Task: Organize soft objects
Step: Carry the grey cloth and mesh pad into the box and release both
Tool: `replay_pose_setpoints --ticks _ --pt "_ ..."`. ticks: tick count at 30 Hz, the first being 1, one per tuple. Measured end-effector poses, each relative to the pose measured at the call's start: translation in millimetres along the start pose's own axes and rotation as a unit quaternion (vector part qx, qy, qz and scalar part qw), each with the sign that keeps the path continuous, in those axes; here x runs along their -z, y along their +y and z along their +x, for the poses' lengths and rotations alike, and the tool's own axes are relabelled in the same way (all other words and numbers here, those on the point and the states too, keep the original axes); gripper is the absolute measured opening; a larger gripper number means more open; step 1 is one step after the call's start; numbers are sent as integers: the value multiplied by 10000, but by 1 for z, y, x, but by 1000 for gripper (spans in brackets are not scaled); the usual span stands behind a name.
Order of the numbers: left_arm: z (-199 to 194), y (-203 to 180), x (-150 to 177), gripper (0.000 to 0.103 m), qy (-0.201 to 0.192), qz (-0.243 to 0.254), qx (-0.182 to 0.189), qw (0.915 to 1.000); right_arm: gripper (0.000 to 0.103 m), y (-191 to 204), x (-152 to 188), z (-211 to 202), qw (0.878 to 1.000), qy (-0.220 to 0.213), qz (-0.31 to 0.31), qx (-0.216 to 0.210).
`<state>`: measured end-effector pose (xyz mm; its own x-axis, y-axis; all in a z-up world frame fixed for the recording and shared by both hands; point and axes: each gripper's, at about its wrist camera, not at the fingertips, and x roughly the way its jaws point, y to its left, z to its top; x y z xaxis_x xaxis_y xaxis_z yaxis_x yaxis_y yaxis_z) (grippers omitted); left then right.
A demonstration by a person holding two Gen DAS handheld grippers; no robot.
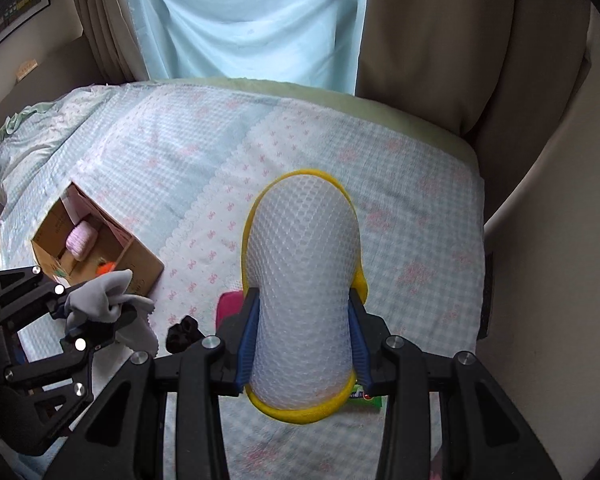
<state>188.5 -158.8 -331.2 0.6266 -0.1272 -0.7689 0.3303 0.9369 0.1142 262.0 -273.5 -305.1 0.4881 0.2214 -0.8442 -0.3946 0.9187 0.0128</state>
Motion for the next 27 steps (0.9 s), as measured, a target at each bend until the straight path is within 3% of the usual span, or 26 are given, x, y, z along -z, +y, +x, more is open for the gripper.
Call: replay_pose_setpoints --ticks 5,12,20,27 --pt "-39 47 -30 14 -3 -364 56 9993 37 25 -30 -54 9995 -224 139 178" --pt "-79 120 -46 14 -137 -601 56 9981 37 87 -60 -87 9987 -295 155 377" --pt "-99 227 -37 14 -99 -620 246 9977 37 186 -92 -83 9977 -353 499 304" --pt "-101 326 -10 14 75 -473 267 9985 37 272 -108 -53 9936 -181 1093 228"
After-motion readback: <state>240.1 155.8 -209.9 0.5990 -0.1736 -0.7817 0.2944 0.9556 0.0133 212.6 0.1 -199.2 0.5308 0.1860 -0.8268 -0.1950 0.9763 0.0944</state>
